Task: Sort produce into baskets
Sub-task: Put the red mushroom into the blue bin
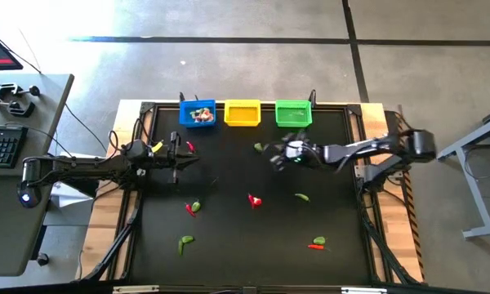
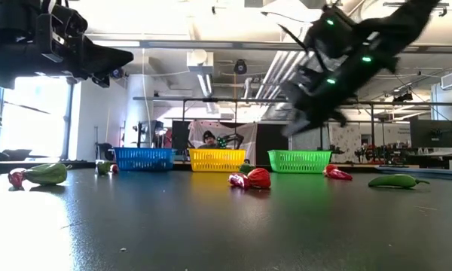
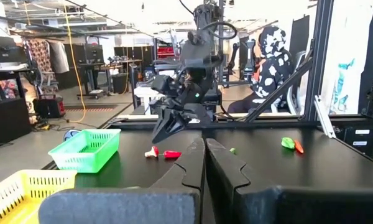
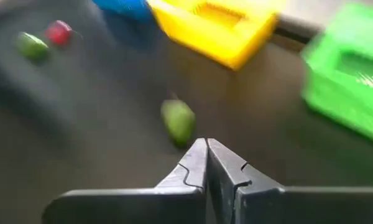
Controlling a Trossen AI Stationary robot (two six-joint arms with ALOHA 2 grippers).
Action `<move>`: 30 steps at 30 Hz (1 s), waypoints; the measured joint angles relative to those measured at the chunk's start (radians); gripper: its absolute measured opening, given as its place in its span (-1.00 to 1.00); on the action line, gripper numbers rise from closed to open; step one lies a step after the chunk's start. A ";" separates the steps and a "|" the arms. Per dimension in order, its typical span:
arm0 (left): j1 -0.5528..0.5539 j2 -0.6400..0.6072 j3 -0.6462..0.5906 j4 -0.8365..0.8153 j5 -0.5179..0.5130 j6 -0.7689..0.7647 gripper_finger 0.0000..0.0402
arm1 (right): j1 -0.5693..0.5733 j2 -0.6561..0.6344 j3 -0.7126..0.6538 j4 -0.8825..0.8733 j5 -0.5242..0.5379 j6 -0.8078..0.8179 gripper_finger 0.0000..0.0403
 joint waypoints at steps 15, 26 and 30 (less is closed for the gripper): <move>0.000 0.000 0.000 -0.010 -0.001 0.000 -1.00 | -0.045 -0.090 -0.082 -0.350 0.001 0.309 -0.67; 0.000 0.000 0.000 -0.023 -0.006 0.008 -1.00 | -0.087 0.004 -0.082 -0.323 0.009 0.271 -0.04; 0.000 0.000 0.000 -0.028 -0.006 0.008 -1.00 | -0.097 0.056 -0.082 -0.264 0.006 0.234 -0.11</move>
